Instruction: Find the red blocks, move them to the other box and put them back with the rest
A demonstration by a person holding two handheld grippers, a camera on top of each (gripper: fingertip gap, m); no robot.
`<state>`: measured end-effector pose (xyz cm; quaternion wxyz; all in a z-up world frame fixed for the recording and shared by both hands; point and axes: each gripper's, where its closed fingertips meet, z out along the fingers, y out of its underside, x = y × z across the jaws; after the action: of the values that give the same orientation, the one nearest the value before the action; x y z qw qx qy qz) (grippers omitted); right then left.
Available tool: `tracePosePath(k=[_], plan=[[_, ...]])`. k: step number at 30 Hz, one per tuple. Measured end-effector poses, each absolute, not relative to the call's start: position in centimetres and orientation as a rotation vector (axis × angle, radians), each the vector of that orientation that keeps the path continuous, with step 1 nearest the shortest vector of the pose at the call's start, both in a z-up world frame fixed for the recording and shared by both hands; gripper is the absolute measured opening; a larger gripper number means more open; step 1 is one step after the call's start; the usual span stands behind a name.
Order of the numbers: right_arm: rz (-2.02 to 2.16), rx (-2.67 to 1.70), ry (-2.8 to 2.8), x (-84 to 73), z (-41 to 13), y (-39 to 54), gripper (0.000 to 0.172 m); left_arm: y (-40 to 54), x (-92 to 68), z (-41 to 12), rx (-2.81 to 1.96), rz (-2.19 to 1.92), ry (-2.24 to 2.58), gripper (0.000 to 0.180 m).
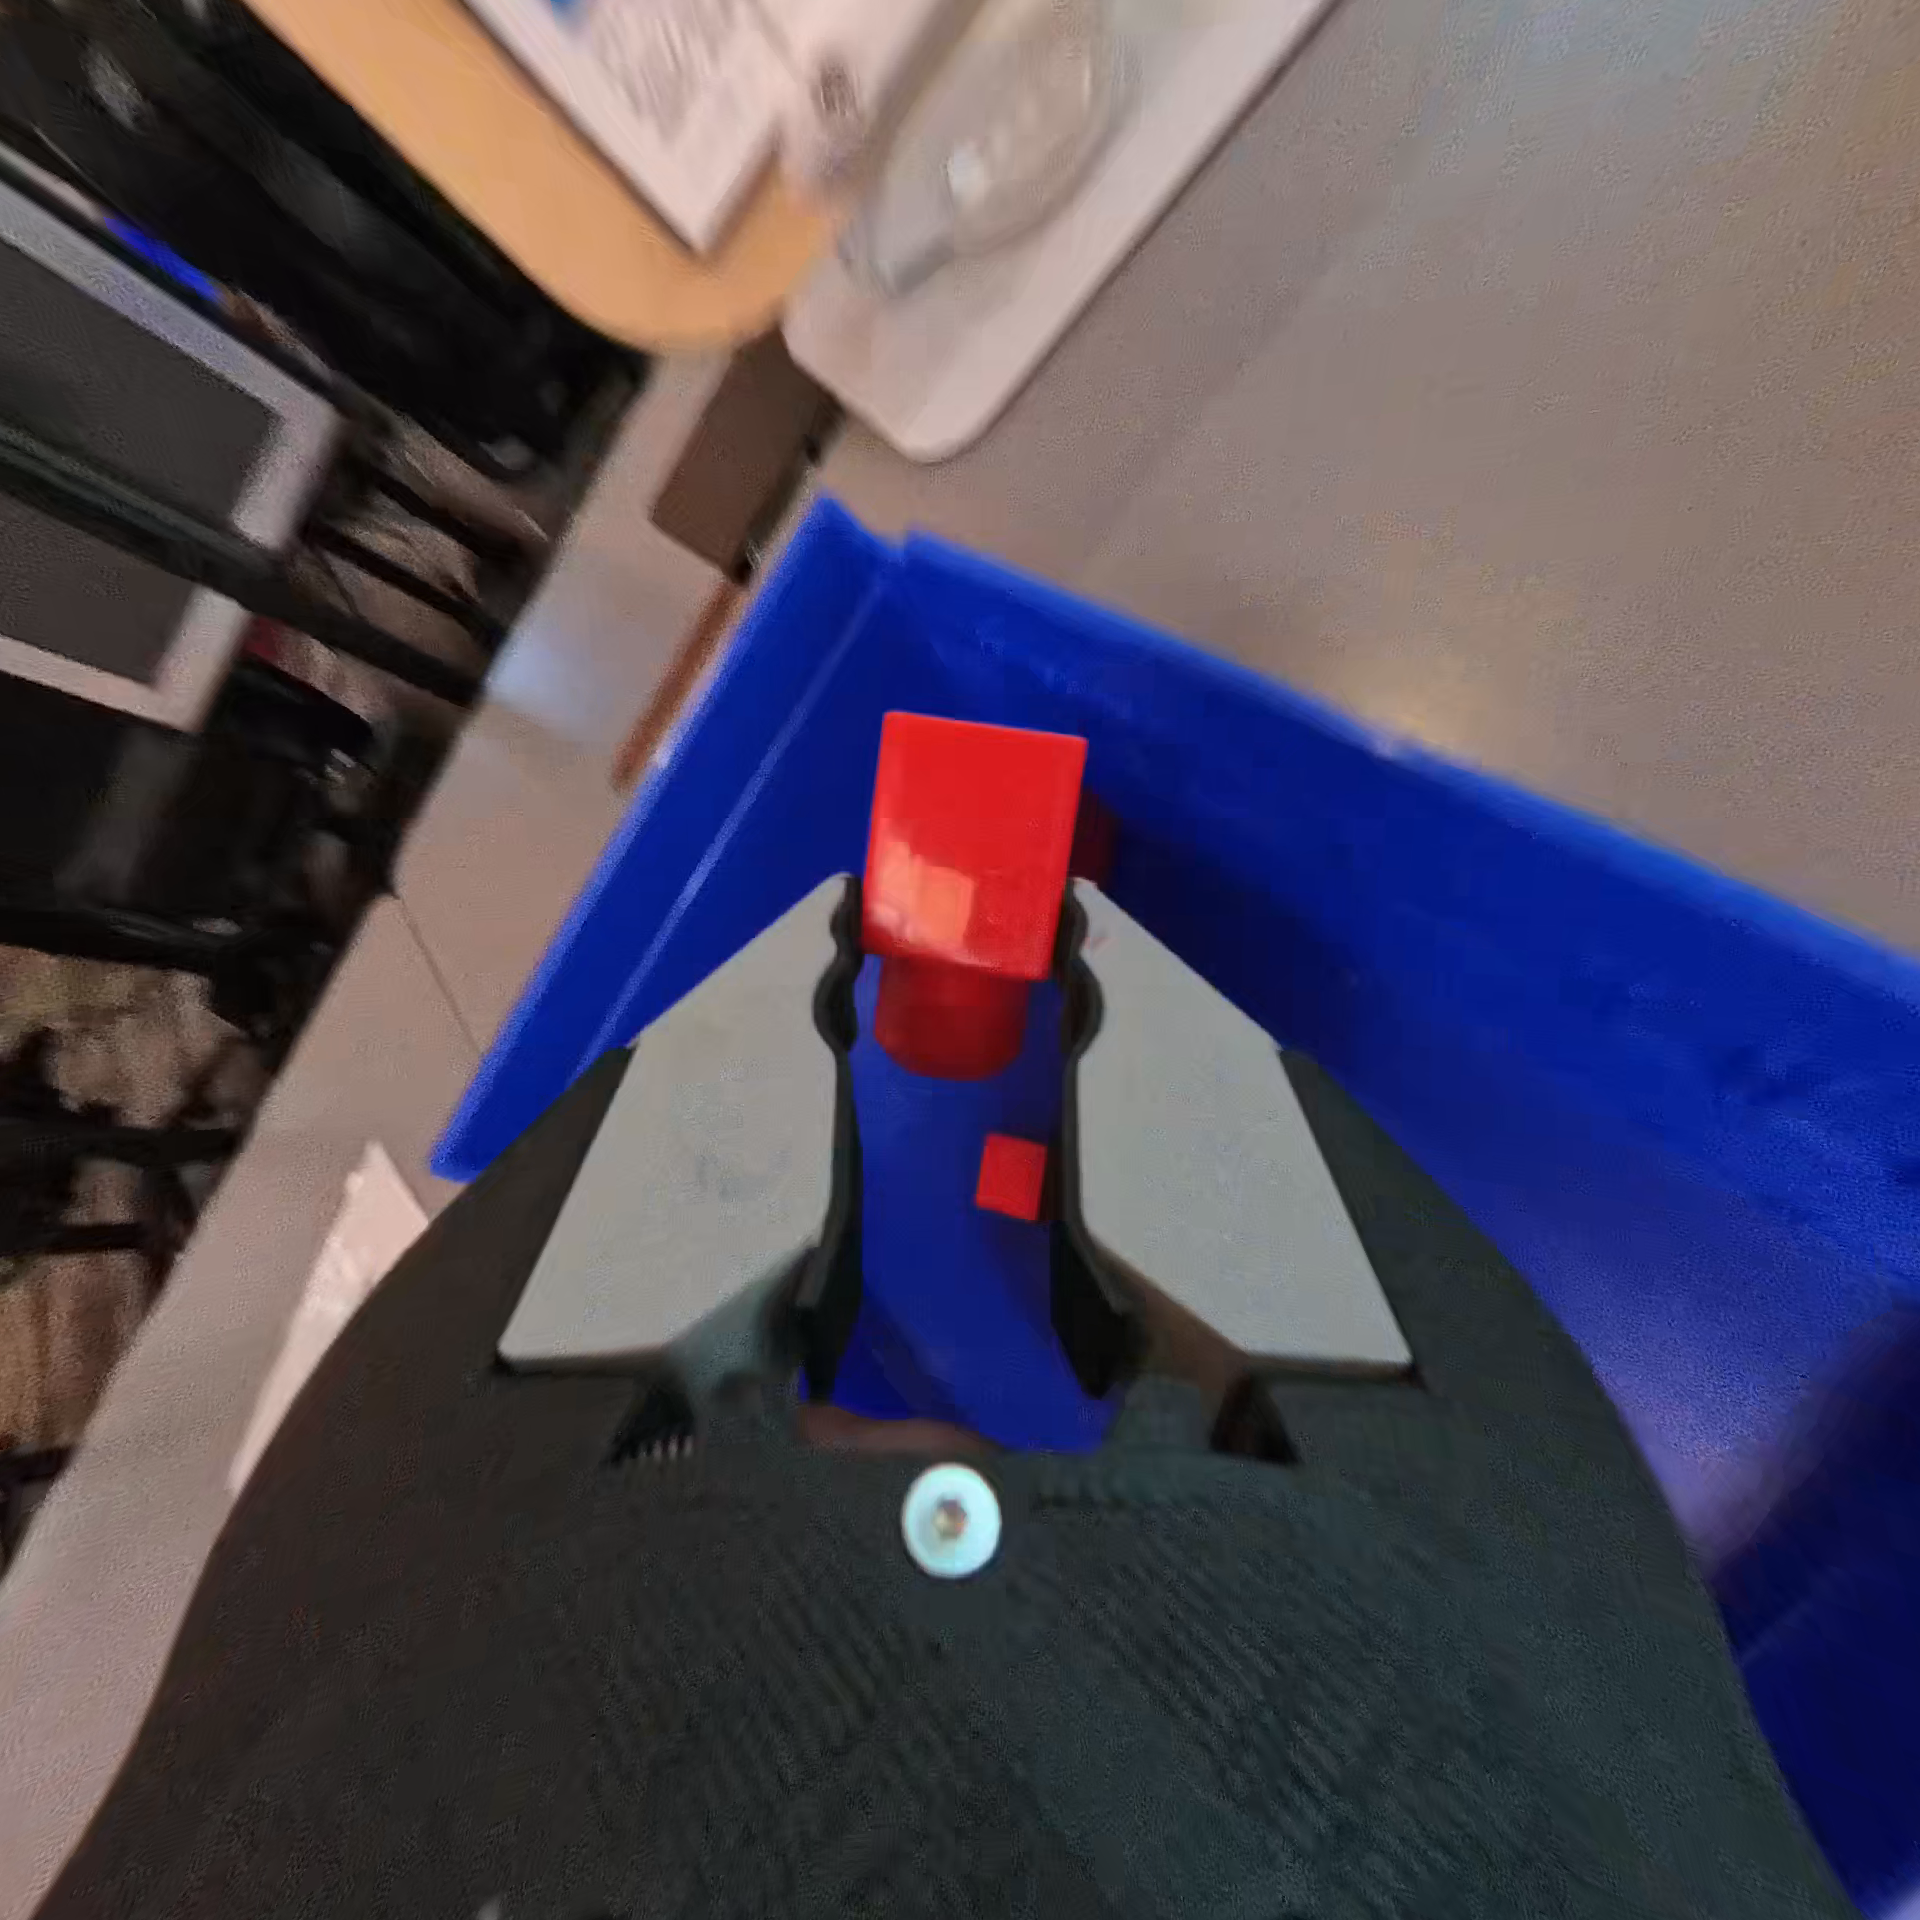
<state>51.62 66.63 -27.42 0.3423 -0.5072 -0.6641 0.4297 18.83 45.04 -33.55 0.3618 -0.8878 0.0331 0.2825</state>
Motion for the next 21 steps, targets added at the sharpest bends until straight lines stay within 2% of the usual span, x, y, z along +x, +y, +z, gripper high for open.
tracePosePath(k=[3, 5, 7, 11, 12, 13, 14, 17, 19, 21], plan=[[1.43, -1.268, -1.775, 51.0, -26.4, 61.4, 0.055, 47.0, 27.1, -27.3, -1.989, 0.882, 0.27, 0.036], [1.552, -1.245, -1.807, 50.1, -25.9, 58.6, 0.067, 48.8, 33.6, -25.4, -1.846, 0.912, 0.414, 0.035], [1.648, -1.21, -1.803, 49.1, -24.8, 56.2, 0.079, 50.6, 38.9, -25.0, -1.757, 0.937, 0.52, 0.035], [1.663, -1.227, -1.799, 46.9, -24.5, 53.7, 0.083, 53.6, 46.1, -26.3, -1.696, 0.937, 0.669, 0.035], [1.664, -1.243, -1.817, 46.6, -24.9, 53.4, 0.081, 54.1, 47.1, -26.3, -1.678, 0.936, 0.672, 0.035], [1.673, -1.25, -1.861, 46.7, -25.5, 53.0, 0.069, 54.2, 47.6, -26.2, -1.665, 0.939, 0.658, 0.035], [1.691, -1.261, -1.889, 46.9, -25.9, 52.8, 0.037, 54.5, 47.5, -26.3, -1.683, 0.944, 0.646, 0.035], [1.702, -1.253, -1.857, 47.4, -25.8, 53.6, 0.034, 54.9, 48.2, -26.6, -1.689, 0.838, 0.612, 0.034], [1.661, -1.242, -1.765, 47.9, -24.7, 55.7, 0.033, 54.3, 47.7, -26.6, -1.724, 0.76, 0.538, 0.055], [1.537, -1.258, -1.631, 48.8, -23.4, 60.1, 0.033, 52.7, 45.8, -26.8, -1.819, 0.629, 0.409, 0.056]])
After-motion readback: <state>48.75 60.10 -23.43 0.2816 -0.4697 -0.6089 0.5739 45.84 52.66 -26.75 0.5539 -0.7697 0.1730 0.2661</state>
